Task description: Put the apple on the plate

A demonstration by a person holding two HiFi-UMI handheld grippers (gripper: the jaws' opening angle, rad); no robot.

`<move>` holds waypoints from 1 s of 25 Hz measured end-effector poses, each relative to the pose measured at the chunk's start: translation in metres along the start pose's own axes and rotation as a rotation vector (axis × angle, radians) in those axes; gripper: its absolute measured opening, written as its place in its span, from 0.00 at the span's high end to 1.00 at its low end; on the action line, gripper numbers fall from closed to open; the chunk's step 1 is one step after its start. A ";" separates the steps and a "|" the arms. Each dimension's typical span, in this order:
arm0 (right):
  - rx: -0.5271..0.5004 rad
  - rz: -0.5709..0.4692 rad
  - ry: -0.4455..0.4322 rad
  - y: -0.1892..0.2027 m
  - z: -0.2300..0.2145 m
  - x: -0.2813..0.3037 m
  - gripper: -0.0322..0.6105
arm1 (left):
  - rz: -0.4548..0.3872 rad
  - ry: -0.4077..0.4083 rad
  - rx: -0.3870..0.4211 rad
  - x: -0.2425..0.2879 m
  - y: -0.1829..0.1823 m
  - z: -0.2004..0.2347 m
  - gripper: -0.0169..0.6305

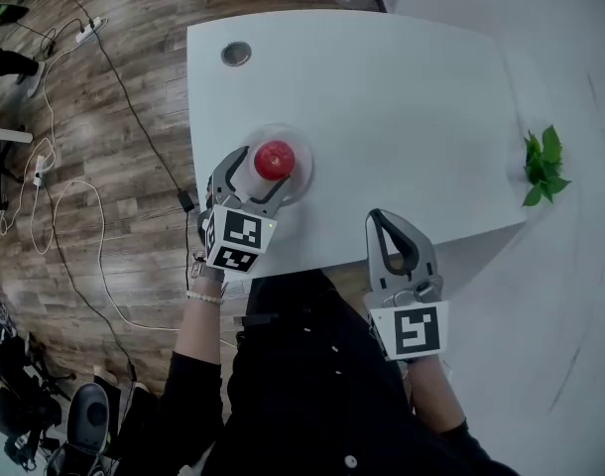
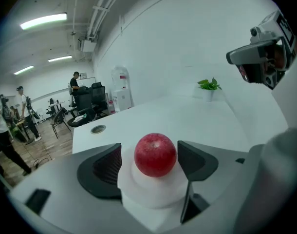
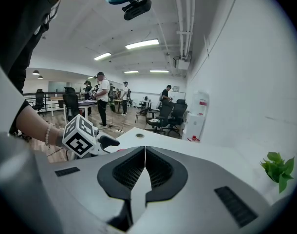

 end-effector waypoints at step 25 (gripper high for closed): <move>-0.036 -0.157 -0.099 -0.033 0.010 0.000 0.89 | -0.238 -0.255 -0.052 -0.121 -0.087 0.033 0.92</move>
Point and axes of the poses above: the fingertips, and each gripper's own axes: x forward along the fingers, z to its left, y out of its underside, the point moved 6 cm from there along -x, backward along the fingers, and after that the axes turned 8 degrees about x, right-handed, at the moved point
